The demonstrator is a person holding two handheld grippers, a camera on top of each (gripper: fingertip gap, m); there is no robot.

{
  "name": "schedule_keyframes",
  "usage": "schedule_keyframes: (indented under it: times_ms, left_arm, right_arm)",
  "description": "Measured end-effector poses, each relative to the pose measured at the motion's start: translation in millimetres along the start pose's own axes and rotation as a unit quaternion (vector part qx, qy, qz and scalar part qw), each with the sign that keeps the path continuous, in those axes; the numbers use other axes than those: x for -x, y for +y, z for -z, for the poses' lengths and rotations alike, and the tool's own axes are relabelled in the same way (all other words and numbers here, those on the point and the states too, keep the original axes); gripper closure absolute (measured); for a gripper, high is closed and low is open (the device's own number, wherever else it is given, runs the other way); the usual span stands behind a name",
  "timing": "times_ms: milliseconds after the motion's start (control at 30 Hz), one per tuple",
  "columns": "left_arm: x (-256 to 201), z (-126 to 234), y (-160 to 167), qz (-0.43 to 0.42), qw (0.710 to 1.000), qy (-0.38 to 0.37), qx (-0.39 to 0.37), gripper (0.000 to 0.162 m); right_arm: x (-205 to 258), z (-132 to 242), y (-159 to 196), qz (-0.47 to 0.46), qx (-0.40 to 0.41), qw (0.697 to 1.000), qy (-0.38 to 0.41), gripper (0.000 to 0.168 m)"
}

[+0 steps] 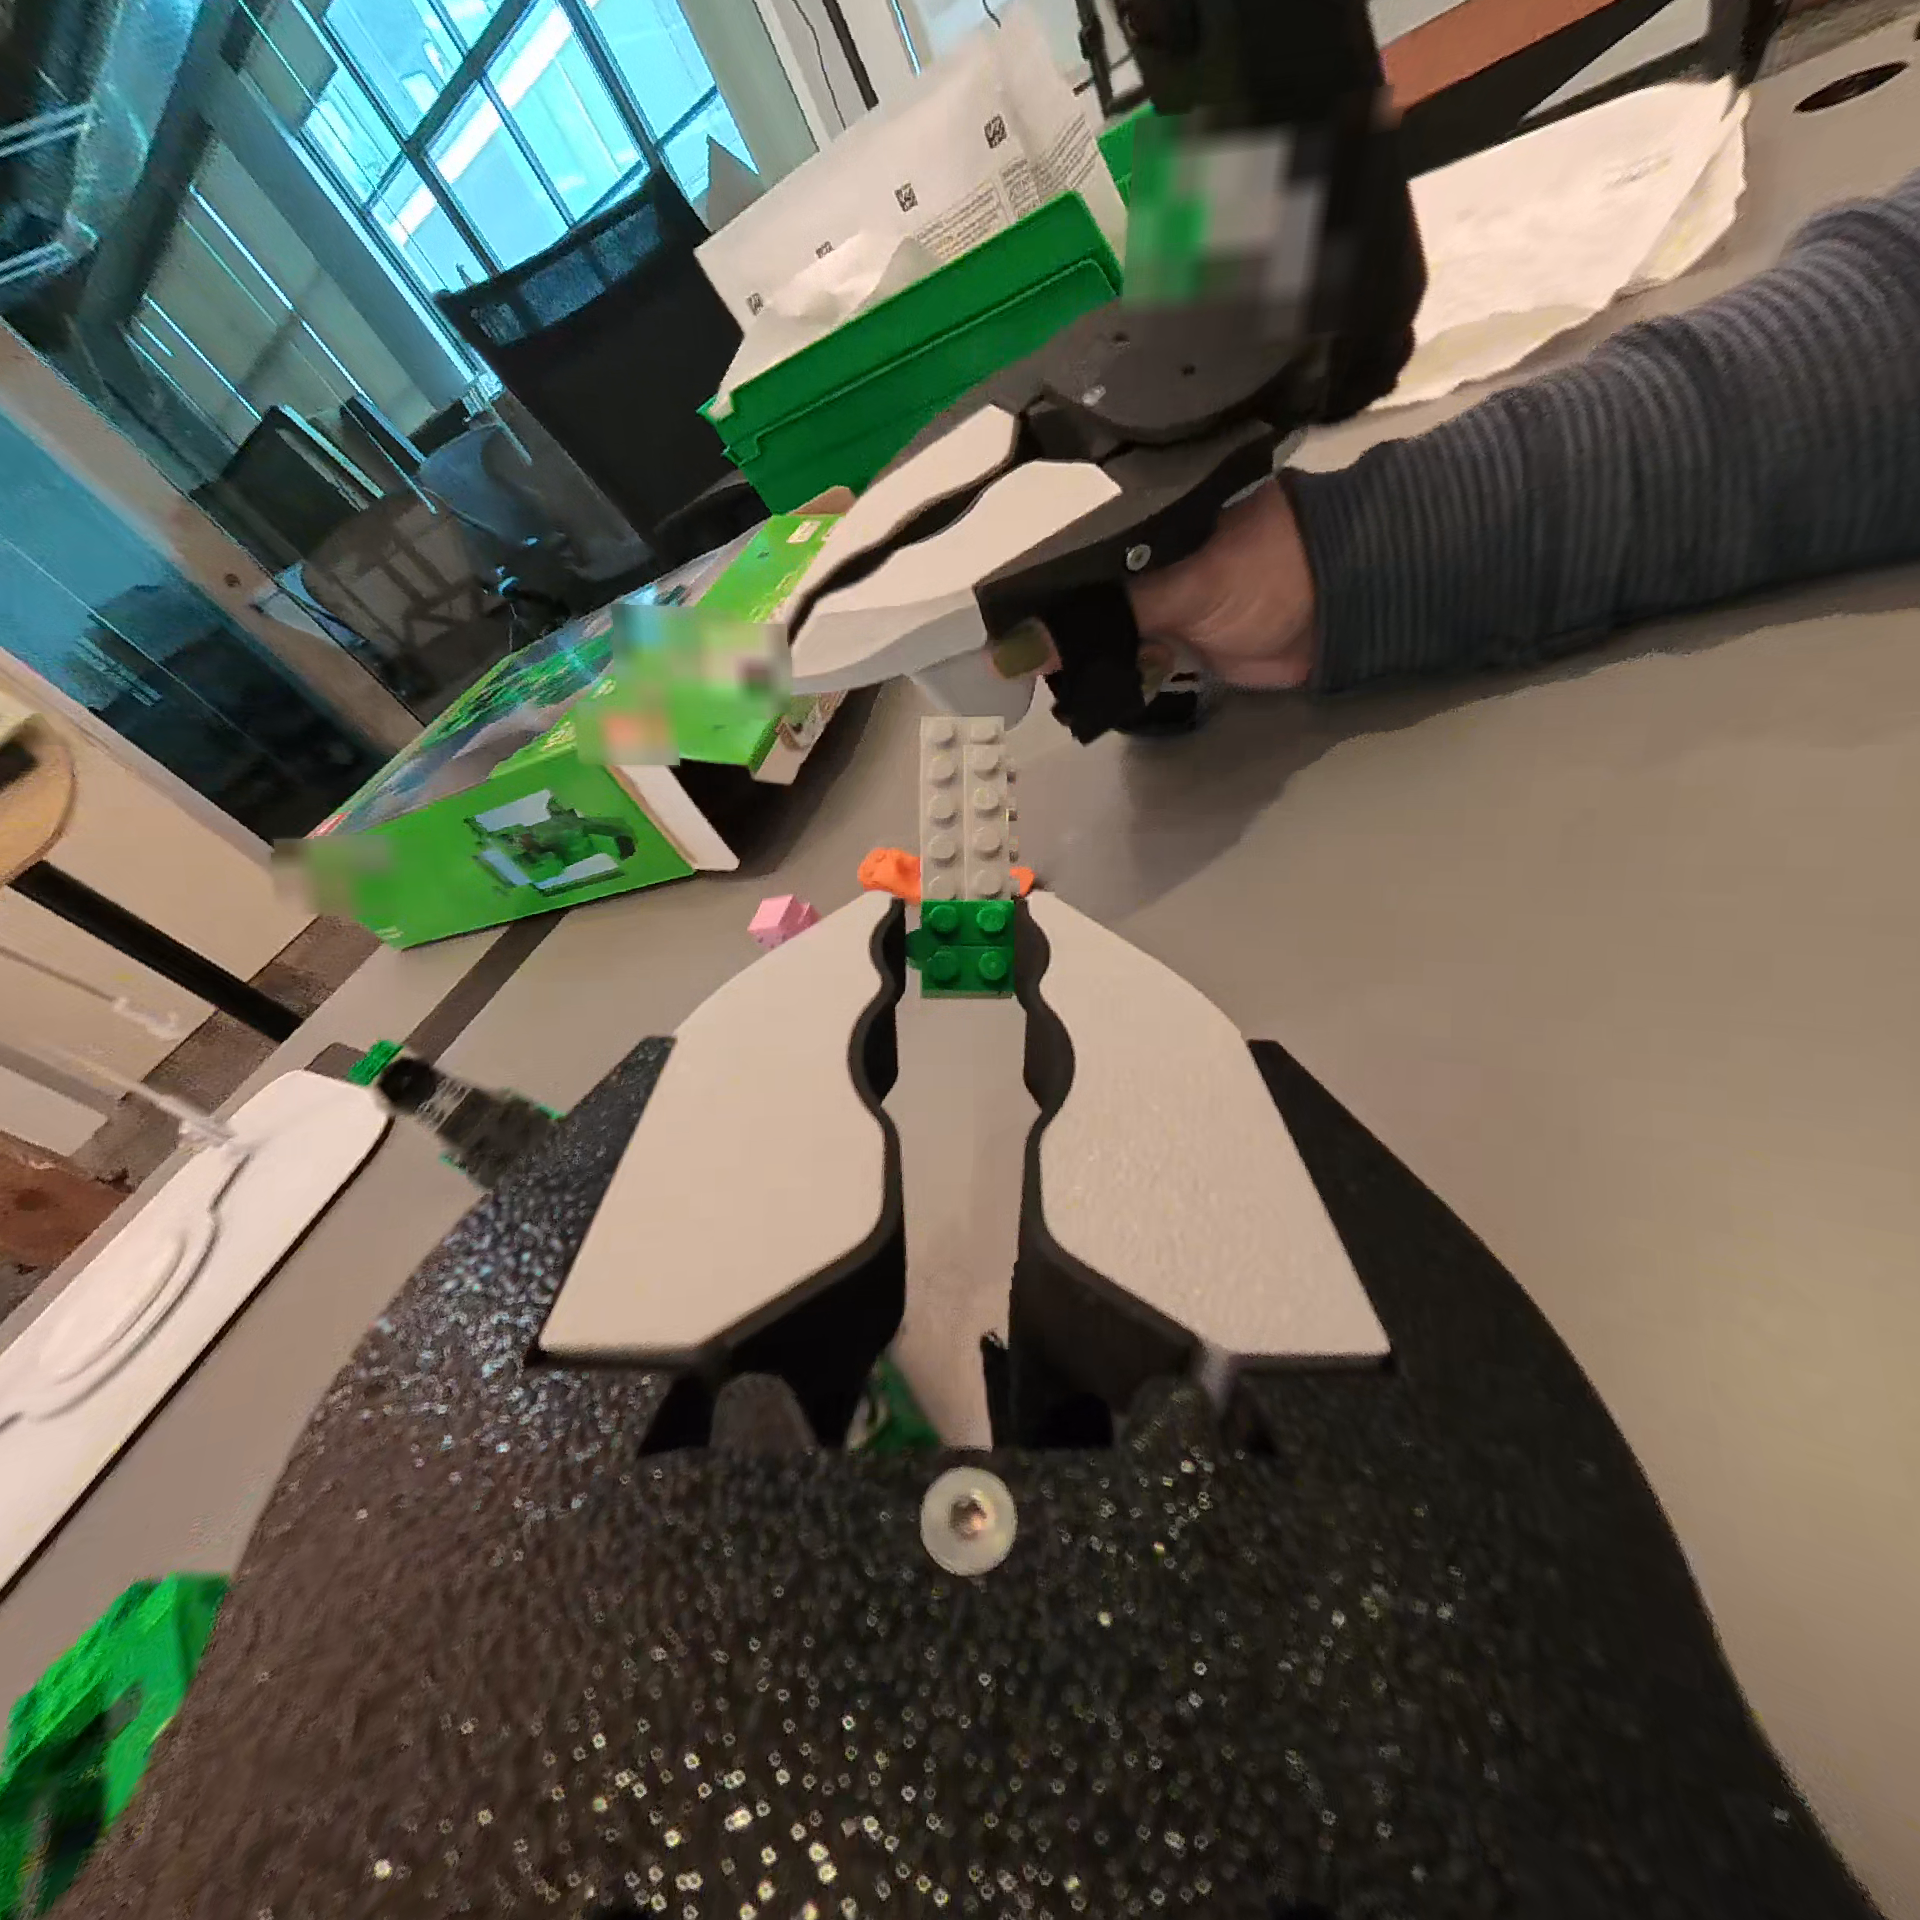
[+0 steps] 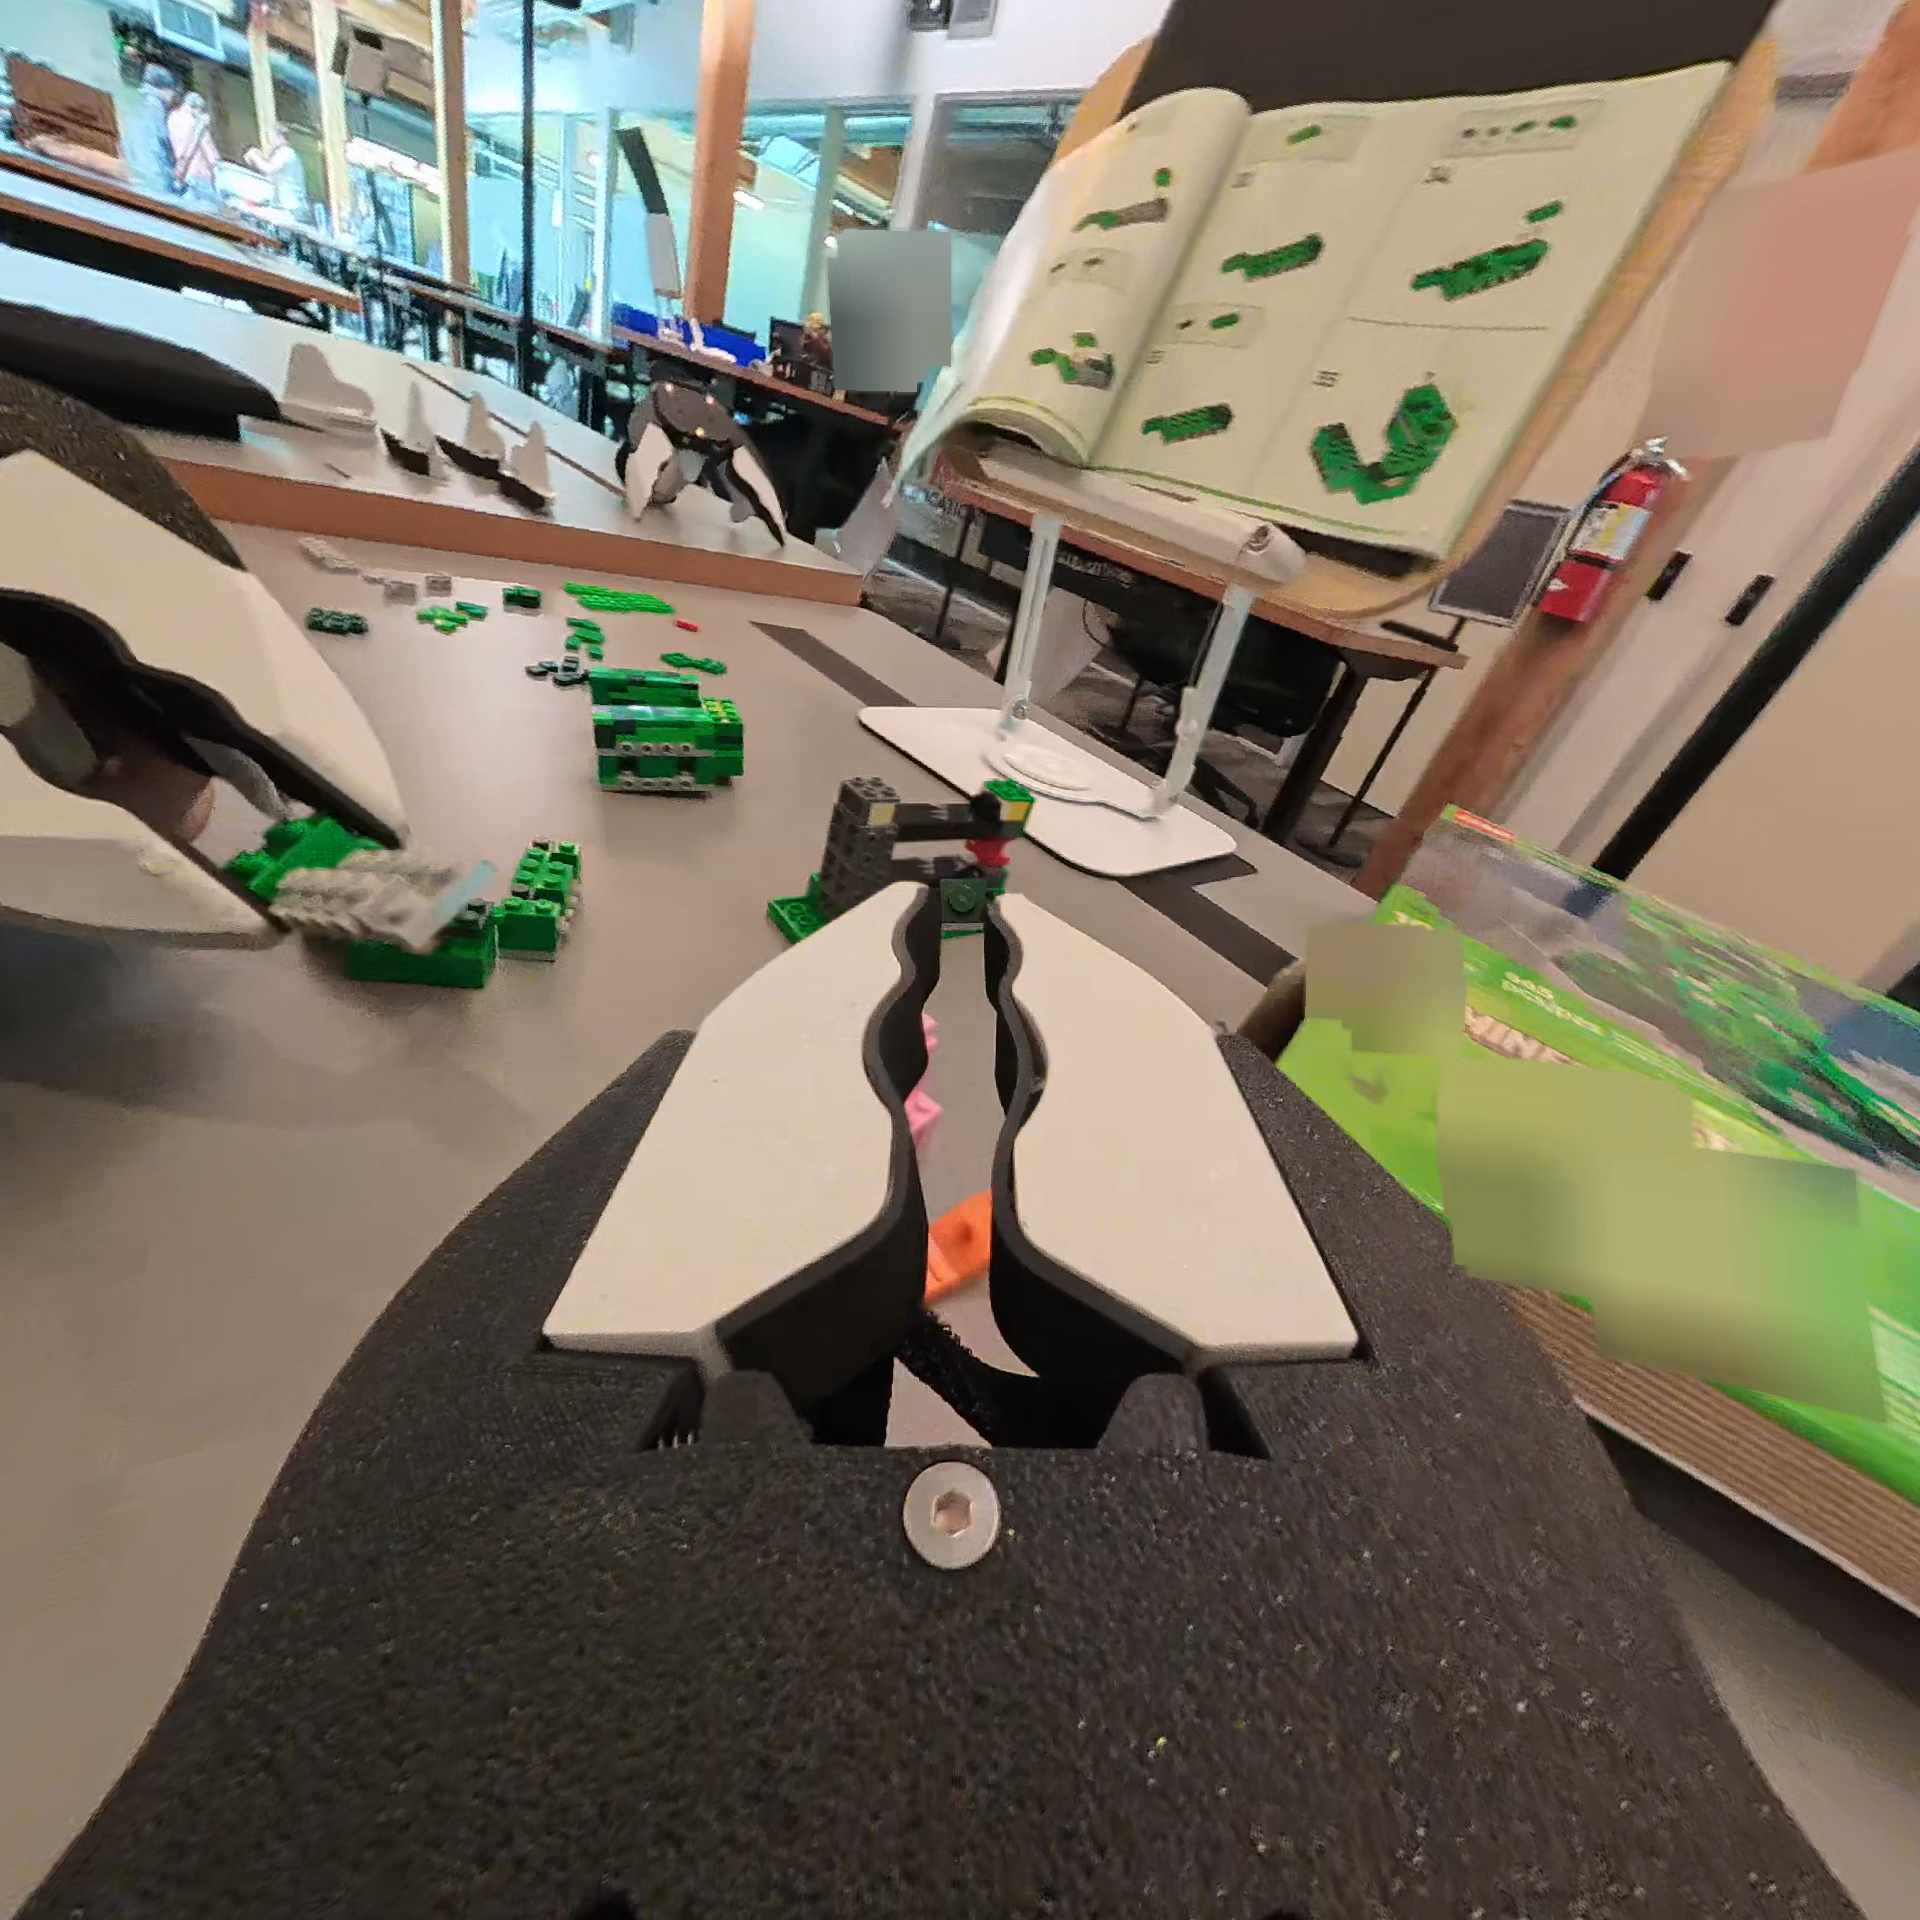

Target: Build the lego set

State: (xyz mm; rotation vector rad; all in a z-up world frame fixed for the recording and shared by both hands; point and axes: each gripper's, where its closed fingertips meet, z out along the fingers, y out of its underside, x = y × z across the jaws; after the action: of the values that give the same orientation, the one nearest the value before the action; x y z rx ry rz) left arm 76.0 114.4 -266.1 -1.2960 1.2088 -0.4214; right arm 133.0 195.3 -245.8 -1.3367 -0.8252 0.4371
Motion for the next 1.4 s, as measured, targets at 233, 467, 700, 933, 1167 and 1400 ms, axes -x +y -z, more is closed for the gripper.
schedule_keyframes:
  times_ms: [233, 467, 700, 933, 1167, 1400]
  left_arm:
    - [-19, -40, -8, -0.01, 1.0, 0.028, -0.002, 0.143]
    - [22, -25, -35, -0.003, 0.999, -0.039, -0.036, 0.143]
    - [235, 19, -38, 0.062, 0.972, -0.227, -0.012, 0.143]
    - [374, 22, 22, 0.099, 0.938, -0.31, 0.119, 0.143]
    - [396, 27, 63, 0.055, 0.924, -0.307, 0.221, 0.143]
    - [408, 36, 83, 0.022, 0.912, -0.315, 0.261, 0.143]
  right_arm:
    - [-7, 1, 0, 0.005, -0.01, 1.0, 0.01, 0.161]
    - [-8, 0, 1, 0.034, -0.003, 0.999, 0.026, 0.161]
    - [-11, -3, 5, 0.031, 0.009, 0.999, 0.037, 0.161]
    - [-5, -6, 9, 0.062, 0.025, 0.997, 0.03, 0.161]
    - [-1, -8, 11, 0.076, 0.033, 0.996, 0.023, 0.161]
    - [-1, -8, 12, 0.077, 0.035, 0.996, 0.021, 0.161]
